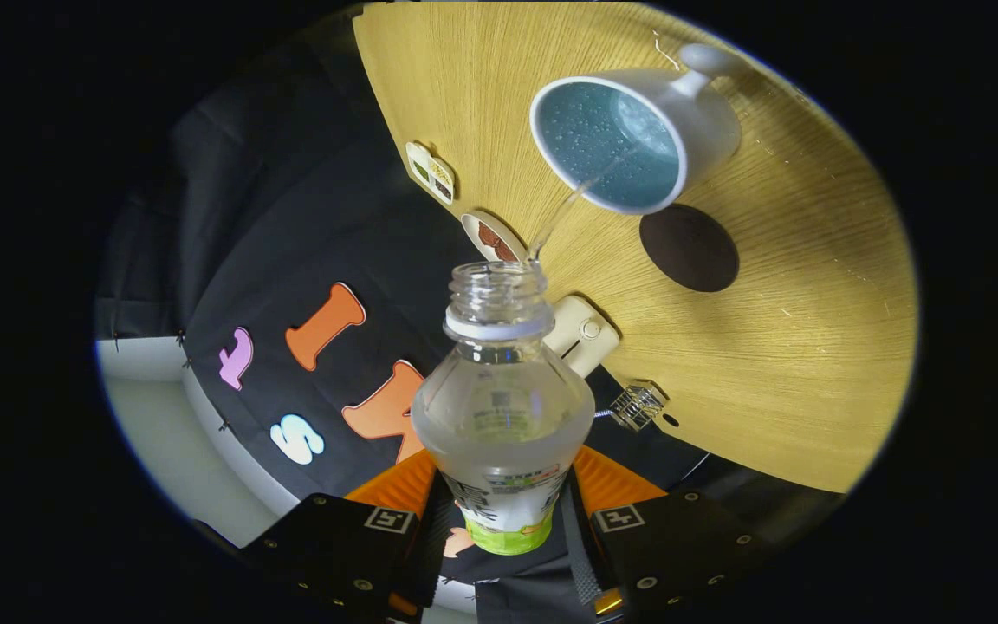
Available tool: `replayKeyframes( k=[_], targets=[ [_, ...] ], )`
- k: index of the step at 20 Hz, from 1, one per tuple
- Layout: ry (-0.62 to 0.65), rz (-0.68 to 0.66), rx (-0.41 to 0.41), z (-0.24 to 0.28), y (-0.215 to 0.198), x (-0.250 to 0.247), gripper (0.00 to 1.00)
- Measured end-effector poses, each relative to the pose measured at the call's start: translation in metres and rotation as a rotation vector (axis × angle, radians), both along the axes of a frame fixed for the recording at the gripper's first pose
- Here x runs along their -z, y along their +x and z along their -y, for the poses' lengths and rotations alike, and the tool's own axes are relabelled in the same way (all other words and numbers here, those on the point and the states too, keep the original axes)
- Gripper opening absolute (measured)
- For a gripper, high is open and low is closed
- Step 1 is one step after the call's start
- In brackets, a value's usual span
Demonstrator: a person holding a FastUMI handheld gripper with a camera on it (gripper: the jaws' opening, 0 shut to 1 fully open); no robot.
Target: Take the bottle from table, then pour the juice into the cup, finally place the bottle on the coaster
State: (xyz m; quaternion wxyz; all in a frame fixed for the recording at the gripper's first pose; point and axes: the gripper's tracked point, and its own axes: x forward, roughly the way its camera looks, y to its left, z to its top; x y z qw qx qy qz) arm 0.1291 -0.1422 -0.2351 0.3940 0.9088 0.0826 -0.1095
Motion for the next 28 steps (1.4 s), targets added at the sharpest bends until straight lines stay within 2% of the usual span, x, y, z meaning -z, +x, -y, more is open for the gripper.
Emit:
replayKeyframes(
  k=[13, 23, 28],
  targets=[
    [0.054, -0.014, 0.026, 0.006, 0.002, -0.006, 0.61],
    [0.083, -0.02, 0.015, 0.002, 0.004, -0.013, 0.61],
    [0.055, -0.036, 0.003, 0.0, 0.001, -0.007, 0.61]
  ],
)
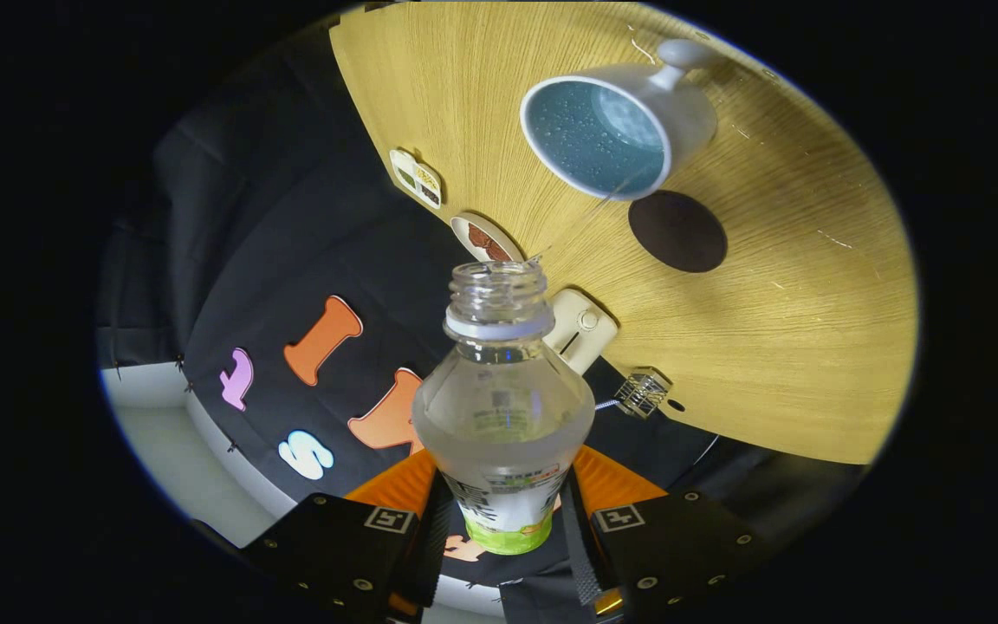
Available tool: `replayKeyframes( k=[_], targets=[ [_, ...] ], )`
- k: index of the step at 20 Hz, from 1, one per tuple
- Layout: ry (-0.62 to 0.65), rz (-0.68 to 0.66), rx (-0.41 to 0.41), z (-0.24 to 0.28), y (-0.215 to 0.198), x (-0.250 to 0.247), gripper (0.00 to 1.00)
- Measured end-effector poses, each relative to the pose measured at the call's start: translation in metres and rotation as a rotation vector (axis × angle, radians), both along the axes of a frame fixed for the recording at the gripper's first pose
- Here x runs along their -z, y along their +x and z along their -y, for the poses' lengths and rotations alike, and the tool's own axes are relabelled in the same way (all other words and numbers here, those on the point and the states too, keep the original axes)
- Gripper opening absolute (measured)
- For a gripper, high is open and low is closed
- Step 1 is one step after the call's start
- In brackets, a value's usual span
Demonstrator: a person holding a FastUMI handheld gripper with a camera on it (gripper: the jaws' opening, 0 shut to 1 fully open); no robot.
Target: Take the bottle from table, then pour the juice into the cup, finally place the bottle on the coaster
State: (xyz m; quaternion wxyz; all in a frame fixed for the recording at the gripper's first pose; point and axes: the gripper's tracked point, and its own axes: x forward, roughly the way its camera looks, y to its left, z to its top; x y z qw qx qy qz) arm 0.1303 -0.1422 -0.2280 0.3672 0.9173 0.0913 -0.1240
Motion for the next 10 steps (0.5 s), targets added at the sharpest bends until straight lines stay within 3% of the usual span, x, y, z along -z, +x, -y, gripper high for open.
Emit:
replayKeyframes(
  k=[5, 10],
  targets=[
    [-0.13, -0.004, -0.049, -0.004, 0.001, 0.005, 0.61],
    [-0.415, -0.045, -0.123, 0.006, -0.005, 0.015, 0.61]
  ],
)
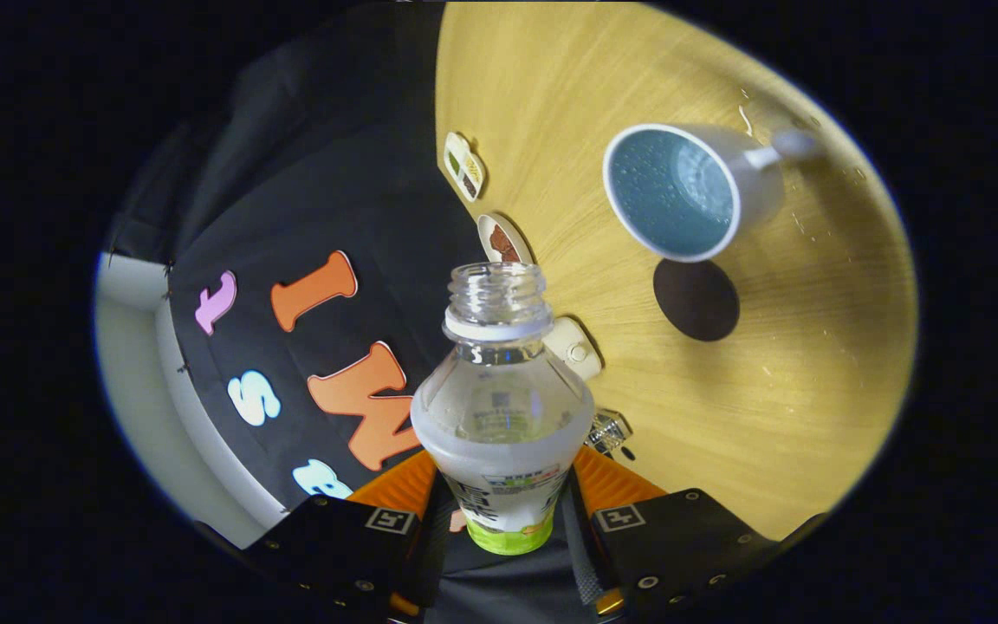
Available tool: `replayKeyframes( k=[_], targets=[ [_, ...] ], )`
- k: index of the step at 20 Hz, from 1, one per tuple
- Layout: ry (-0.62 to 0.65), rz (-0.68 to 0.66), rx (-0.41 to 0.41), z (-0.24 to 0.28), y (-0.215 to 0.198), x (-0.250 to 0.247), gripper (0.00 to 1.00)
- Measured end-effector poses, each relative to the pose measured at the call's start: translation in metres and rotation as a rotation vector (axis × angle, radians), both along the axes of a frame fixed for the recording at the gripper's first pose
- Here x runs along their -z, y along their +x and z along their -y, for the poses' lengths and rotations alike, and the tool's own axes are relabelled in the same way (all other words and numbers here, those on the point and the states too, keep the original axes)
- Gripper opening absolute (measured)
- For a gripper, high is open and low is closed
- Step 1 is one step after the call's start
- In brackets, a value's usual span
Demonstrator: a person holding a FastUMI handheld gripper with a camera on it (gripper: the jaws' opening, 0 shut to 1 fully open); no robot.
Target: Take the bottle from table, then pour the juice into the cup, finally place the bottle on the coaster
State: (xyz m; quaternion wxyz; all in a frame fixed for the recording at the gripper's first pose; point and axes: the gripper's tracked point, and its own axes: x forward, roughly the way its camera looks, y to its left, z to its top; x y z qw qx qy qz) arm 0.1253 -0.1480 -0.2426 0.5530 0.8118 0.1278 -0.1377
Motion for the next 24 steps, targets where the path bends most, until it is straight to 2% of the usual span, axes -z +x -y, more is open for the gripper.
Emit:
replayKeyframes(
  k=[10, 14, 17, 24],
  targets=[
    [-0.641, -0.123, -0.221, 0.008, -0.003, 0.008, 0.61],
    [-0.962, -0.151, -0.313, 0.009, 0.002, -0.005, 0.61],
    [-1.134, -0.101, -0.333, 0.003, 0.015, -0.033, 0.61],
    [-1.471, -0.186, -0.406, 0.003, 0.032, -0.013, 0.61]
  ],
)
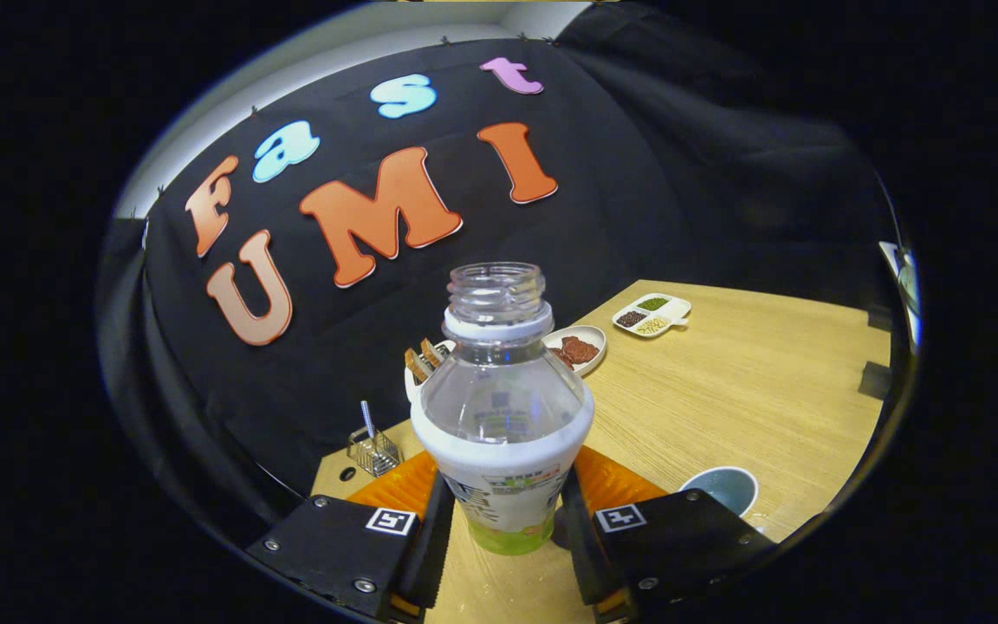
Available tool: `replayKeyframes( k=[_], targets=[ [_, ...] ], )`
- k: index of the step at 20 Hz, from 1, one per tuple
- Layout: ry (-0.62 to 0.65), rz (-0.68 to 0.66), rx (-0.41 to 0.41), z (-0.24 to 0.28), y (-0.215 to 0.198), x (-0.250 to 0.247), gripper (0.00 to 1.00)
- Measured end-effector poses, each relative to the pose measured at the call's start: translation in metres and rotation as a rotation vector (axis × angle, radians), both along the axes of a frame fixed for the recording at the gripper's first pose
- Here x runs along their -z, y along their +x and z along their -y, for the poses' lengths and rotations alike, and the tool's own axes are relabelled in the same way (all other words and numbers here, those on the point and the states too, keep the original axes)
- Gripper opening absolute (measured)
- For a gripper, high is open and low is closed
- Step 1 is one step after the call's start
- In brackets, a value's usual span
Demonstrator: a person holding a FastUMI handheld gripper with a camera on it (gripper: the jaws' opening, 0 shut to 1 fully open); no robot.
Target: Take the bottle from table, then pour the juice into the cup, finally place the bottle on the coaster
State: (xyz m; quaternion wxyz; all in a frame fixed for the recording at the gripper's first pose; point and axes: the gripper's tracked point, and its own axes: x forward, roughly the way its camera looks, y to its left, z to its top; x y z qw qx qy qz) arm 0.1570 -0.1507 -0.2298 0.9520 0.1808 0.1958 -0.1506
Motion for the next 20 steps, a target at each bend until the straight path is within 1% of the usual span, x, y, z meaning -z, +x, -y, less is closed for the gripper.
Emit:
replayKeyframes(
  k=[3, 7, 10, 17, 20],
  targets=[
    [-0.165, -0.04, 0.023, 0.008, 0.003, 0.018, 0.61],
    [-0.238, -0.103, 0.014, -0.003, 0.011, 0.052, 0.62],
    [-0.327, -0.163, 0.036, 0.003, 0.011, 0.071, 0.62],
    [-0.329, -0.212, 0.06, 0.003, 0.017, 0.104, 0.63],
    [-0.319, -0.246, 0.052, 0.002, 0.016, 0.117, 0.65]
  ],
)
